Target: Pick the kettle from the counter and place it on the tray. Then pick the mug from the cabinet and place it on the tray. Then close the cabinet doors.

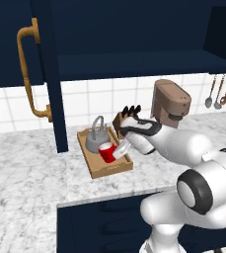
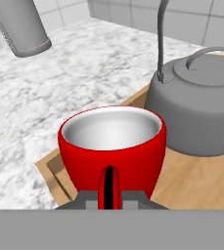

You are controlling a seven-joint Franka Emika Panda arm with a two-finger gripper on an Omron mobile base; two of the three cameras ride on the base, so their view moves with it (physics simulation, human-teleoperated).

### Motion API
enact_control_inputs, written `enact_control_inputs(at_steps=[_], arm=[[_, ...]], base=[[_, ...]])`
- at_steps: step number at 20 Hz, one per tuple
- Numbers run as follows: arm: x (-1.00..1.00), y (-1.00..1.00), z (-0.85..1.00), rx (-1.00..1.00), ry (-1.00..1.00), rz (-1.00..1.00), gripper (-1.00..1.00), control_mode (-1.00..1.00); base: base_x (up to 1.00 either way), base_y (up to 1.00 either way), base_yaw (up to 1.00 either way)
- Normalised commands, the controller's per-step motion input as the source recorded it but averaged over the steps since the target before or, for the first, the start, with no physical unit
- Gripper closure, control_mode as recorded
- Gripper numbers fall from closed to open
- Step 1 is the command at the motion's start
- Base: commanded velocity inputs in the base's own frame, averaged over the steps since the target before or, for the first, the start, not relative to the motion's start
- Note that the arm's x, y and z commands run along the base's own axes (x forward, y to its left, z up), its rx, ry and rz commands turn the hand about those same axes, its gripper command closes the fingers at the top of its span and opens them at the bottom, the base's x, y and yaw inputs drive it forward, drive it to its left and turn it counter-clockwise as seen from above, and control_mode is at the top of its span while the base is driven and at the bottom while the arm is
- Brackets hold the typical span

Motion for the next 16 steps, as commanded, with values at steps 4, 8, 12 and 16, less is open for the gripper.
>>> enact_control_inputs(at_steps=[4, 8, 12, 16], arm=[[0.19, 0.09, -0.29, 0.00, 0.00, 0.00, 1.00, -1.00], [0.18, 0.06, -0.32, 0.00, 0.00, 0.01, 1.00, -1.00], [0.21, 0.00, -0.20, 0.00, 0.00, 0.03, 1.00, -1.00], [0.09, 0.00, -0.23, 0.00, 0.00, 0.03, 1.00, -1.00]], base=[[0.00, 0.00, 0.00], [0.00, 0.00, 0.00], [0.00, 0.00, 0.00], [0.00, 0.00, 0.00]])
